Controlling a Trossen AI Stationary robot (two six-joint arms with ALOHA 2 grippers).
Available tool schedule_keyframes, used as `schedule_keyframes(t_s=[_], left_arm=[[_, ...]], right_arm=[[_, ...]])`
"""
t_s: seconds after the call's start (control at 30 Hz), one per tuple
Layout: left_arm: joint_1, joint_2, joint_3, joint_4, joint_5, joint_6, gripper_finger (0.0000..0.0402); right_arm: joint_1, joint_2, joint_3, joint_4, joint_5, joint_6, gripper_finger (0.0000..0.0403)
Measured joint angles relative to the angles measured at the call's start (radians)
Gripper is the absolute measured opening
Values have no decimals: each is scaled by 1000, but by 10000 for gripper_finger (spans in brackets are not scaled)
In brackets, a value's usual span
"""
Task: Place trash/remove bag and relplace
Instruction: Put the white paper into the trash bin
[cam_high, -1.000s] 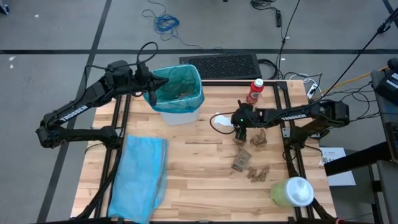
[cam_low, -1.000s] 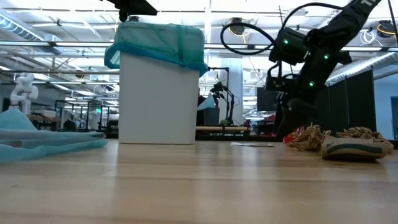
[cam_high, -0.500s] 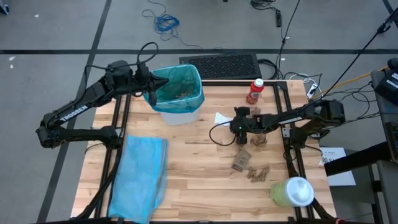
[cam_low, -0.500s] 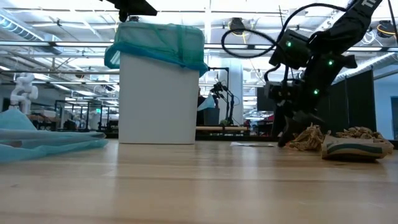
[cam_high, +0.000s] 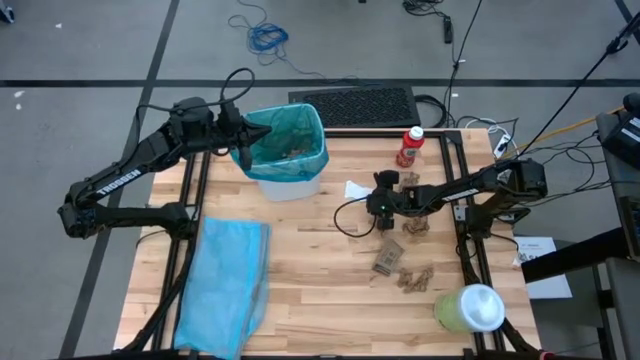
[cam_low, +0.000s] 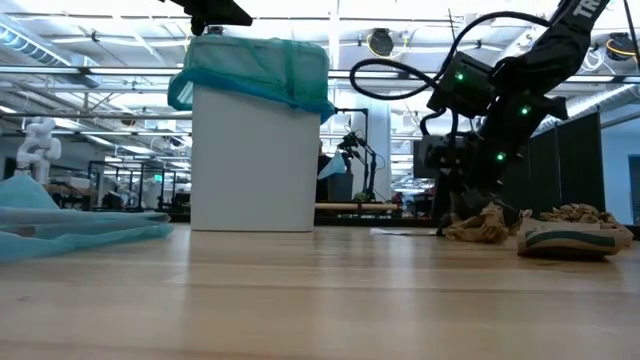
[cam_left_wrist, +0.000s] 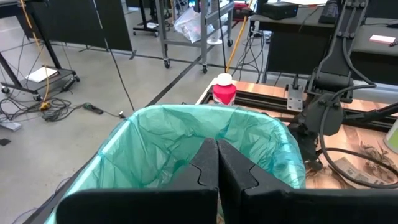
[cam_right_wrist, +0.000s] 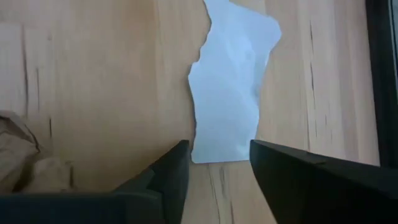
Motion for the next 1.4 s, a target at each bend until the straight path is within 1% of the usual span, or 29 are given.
schedule_keyframes(t_s=[0.13, 0.2, 0.3, 0.37, 0.4, 0.53, 0.67, 0.9, 1.2, 1.27, 1.33, 1.4], left_arm=[[0, 0, 0, 0, 0, 0, 0], [0, 0, 0, 0, 0, 0, 0], [0, 0, 0, 0, 0, 0, 0], [0, 0, 0, 0, 0, 0, 0], [0, 0, 0, 0, 0, 0, 0], [0, 0, 0, 0, 0, 0, 0], [0, 0, 0, 0, 0, 0, 0], [0, 0, 0, -16, 0, 0, 0], [0, 0, 0, -26, 0, 0, 0], [0, 0, 0, -26, 0, 0, 0], [0, 0, 0, -28, 0, 0, 0], [0, 0, 0, -30, 0, 5, 0]], right_arm=[[-15, 3, 0, -5, -2, 1, 115], [-27, 3, -1, -6, -24, 8, 93], [-46, 2, -1, -9, -75, 42, 52], [-50, 2, -1, -11, -85, 58, 18], [-50, 2, -1, -13, -86, 62, 10], [-51, 1, 1, -24, -108, 99, 1], [-44, -4, 31, -75, -137, 151, 0], [13, -6, 148, -196, -209, 196, 0], [80, -8, 299, -291, -208, 223, 0], [71, -9, 309, -328, -191, 258, 0], [44, -9, 309, -367, -141, 326, 1], [2, -9, 309, -371, -137, 386, 8]])
